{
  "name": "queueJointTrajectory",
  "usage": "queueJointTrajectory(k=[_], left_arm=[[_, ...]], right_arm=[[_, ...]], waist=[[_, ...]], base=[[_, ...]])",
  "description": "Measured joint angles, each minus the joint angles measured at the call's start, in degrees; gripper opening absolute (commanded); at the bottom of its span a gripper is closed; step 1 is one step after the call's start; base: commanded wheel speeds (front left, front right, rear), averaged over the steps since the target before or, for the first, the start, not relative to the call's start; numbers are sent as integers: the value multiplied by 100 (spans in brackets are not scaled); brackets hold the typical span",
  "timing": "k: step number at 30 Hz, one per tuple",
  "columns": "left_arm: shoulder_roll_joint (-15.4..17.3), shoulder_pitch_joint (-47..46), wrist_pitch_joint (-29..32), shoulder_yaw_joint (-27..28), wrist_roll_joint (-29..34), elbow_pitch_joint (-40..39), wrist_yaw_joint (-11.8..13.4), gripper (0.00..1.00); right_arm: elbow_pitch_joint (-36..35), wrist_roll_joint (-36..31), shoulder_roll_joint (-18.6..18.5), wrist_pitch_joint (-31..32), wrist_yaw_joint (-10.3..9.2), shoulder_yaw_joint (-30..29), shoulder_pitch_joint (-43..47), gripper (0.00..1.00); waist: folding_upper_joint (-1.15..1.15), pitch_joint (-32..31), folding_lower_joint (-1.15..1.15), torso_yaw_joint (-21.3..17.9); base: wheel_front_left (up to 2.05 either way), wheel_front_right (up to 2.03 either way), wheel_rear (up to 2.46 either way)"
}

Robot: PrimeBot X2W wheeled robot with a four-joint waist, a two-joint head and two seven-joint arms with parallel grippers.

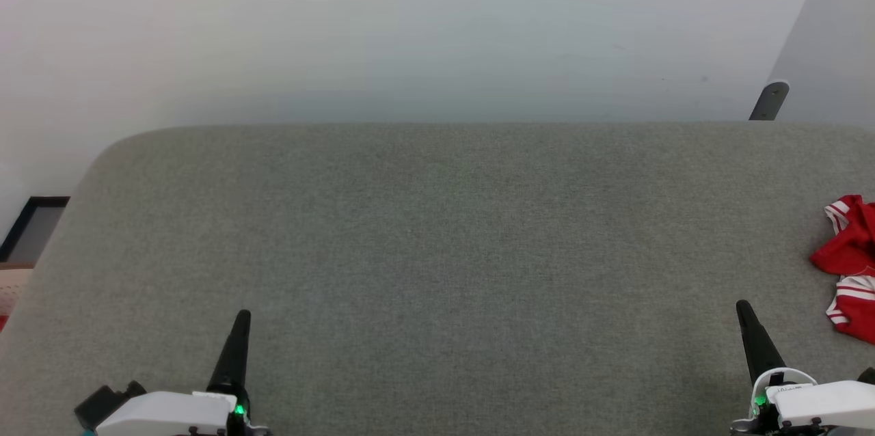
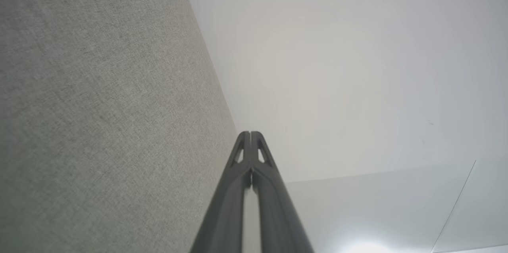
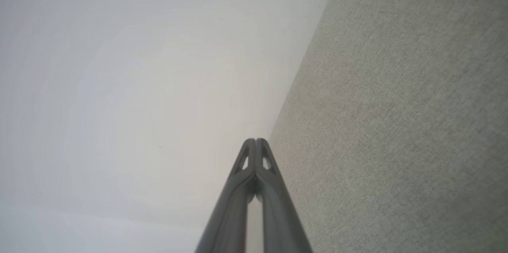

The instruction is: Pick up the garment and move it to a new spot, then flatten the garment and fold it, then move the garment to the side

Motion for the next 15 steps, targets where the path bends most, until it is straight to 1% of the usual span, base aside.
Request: queueJointTrajectory(k=[15], left_arm=[[-68, -125, 170, 36, -576, -42, -1, 0]], right_arm=[[20, 717, 15, 165, 0, -52, -133, 0]], waist=[[0, 78, 0, -21]], base=[[0, 0, 0]])
